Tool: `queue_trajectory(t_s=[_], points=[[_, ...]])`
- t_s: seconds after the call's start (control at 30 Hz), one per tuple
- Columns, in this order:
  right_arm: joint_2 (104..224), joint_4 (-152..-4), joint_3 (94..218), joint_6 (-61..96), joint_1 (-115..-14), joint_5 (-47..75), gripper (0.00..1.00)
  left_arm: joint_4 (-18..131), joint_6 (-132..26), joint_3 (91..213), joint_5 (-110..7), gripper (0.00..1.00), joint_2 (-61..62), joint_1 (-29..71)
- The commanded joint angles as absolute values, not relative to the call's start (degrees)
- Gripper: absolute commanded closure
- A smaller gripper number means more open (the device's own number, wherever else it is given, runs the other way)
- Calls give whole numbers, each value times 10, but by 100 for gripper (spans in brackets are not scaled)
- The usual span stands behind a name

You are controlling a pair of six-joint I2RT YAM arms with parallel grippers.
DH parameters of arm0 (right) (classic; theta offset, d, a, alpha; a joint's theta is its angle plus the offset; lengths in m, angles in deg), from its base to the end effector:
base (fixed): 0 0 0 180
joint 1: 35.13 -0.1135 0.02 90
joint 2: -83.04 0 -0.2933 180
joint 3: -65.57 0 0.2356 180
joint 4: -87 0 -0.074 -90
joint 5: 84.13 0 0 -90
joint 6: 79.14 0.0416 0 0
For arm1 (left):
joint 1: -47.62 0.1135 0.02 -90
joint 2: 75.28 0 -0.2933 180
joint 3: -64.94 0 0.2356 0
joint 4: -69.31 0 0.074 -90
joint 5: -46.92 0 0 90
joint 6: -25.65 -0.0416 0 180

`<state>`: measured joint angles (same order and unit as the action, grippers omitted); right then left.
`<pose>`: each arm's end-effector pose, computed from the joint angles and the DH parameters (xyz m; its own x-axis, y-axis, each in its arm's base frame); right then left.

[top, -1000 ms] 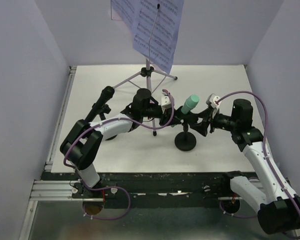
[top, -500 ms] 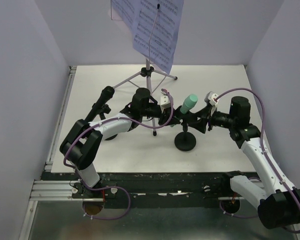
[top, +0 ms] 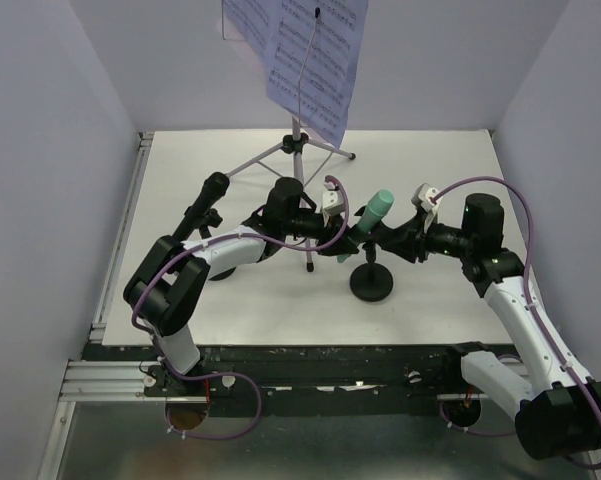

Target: Pack up the instrument practice props

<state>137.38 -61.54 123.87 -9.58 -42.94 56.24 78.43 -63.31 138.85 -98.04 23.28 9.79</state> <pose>0.1673 0.0553 0.3217 -0.1620 -0.2471 -0.9554 -0.8752 0.4832 0.0235 0.2730 -0.2551 0.2791 -0.2291 0.1647 -0.9594 0.9712 -0.0274 -0.2367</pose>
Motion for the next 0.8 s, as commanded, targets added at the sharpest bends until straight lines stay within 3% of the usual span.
queue_trajectory(t_s=[0.0,0.37,0.6,0.63,0.77], points=[[1361,-610,1248,-98,-432,556,100,828,-594,1386,-982,100,229,100],[1344,-550,1270,-137,-432,538,100,781,-633,1330,-888,100,109,147],[1325,-521,1264,-148,-432,515,99,735,-687,1298,-894,100,54,164],[1321,-519,1263,-149,-432,511,96,728,-690,1295,-896,100,46,164],[1306,-512,1255,-149,-431,490,63,716,-700,1280,-895,100,22,164]])
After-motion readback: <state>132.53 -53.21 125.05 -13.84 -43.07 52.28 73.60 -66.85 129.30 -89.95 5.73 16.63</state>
